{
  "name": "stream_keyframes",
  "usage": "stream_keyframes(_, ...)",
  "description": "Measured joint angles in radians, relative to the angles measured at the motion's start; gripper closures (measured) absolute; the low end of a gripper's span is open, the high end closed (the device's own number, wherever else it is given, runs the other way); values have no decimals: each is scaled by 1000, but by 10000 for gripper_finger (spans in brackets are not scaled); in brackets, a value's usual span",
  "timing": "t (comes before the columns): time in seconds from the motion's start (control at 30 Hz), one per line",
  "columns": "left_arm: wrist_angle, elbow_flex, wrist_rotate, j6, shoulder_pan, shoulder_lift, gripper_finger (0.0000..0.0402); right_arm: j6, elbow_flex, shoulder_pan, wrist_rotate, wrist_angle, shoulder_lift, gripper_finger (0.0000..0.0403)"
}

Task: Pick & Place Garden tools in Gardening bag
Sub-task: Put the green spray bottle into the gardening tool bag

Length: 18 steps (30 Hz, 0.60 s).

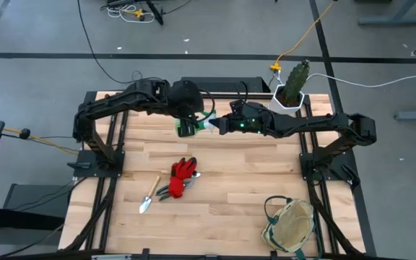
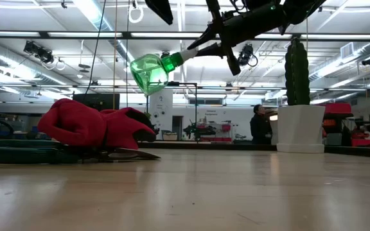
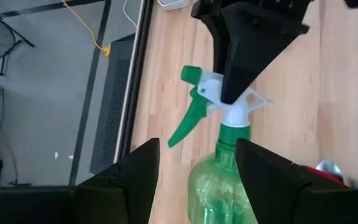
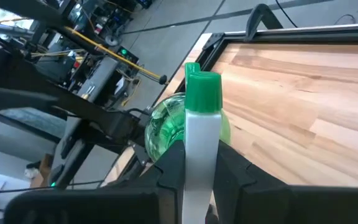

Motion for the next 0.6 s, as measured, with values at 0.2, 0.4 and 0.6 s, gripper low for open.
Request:
stream_keyframes(0.2,7,1,152,-89,21,0,196,-35,0,0,-21,-1,-2,346)
stream_keyframes(0.4,23,-3,130,-119,23,-19,208,-76,0,-6,-25,-26,-33,346)
stream_keyframes(0.6,30,-3,108,-165,10,-75,223,-114,0,-26,-21,-107,-83,346)
